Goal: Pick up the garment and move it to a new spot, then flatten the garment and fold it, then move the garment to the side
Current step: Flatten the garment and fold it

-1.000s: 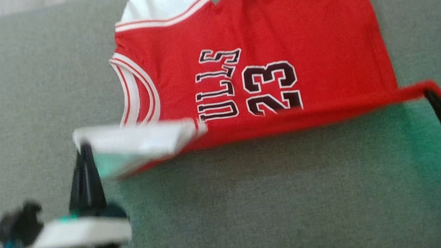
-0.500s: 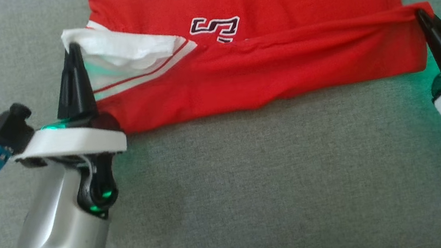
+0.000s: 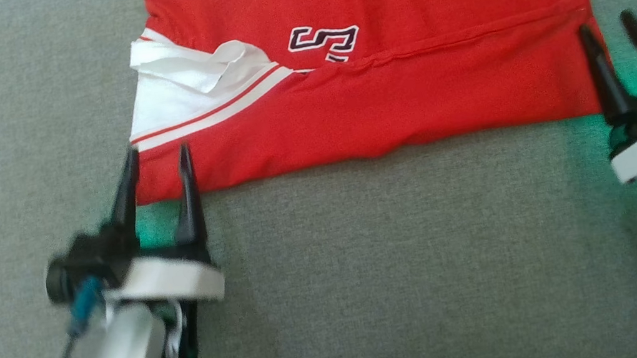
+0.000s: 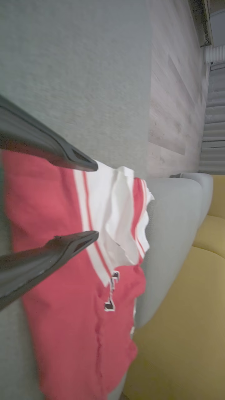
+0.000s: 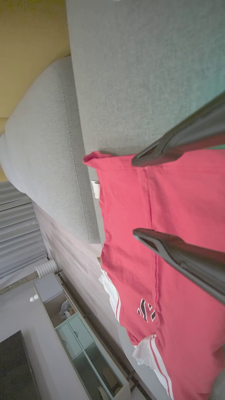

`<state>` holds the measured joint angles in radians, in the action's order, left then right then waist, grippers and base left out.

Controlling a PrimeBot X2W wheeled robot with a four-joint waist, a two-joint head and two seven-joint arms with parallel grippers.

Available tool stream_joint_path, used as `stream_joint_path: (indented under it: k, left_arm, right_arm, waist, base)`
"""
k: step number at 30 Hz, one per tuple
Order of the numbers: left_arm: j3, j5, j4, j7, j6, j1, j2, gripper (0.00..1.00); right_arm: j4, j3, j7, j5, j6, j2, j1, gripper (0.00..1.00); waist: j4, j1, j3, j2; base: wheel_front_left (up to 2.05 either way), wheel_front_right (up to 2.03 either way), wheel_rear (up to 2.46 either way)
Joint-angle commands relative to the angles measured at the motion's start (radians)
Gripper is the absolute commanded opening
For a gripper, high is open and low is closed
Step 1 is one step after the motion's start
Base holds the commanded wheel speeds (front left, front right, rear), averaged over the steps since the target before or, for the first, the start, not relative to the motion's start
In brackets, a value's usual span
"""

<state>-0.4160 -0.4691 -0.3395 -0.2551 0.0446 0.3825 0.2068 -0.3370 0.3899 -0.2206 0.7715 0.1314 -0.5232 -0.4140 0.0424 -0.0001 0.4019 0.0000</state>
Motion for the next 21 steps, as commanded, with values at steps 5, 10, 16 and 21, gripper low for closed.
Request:
stream_joint_path:
  k: [5,10,16,21]
  left_arm:
    - [0.066,0.054,-0.066,-0.006,0.055,-0.023,0.009,1.0]
    - [0.075,0.052,-0.18,-0.002,0.078,-0.014,-0.002,1.0]
    - [0.058,0.039,-0.242,0.03,0.08,-0.025,-0.024,1.0]
    - [0.057,0.024,-0.238,0.017,0.058,-0.028,-0.035,0.0]
  right_arm:
    - [0.007,0.033,-0.02,0.001,-0.001,0.0,0.032,1.0]
    - [-0.023,0.045,-0.026,0.011,-0.001,0.002,0.028,1.0]
    - [-0.069,0.056,-0.033,0.017,-0.001,0.014,0.036,1.0]
    - [-0.129,0.061,-0.035,0.025,-0.001,0.04,0.028,1.0]
  waist:
    - [-0.016,0.0001,-0.004,0.0]
    - [-0.026,0.0001,-0.012,0.0]
    - [-0.024,0.0001,-0.021,0.0]
    - [-0.016,0.0001,-0.027,0.0]
  base:
    - [0.0,0.0,0.0]
    - [0.0,0.0,0.0]
    - [0.0,0.0,0.0]
    - [0.0,0.0,0.0]
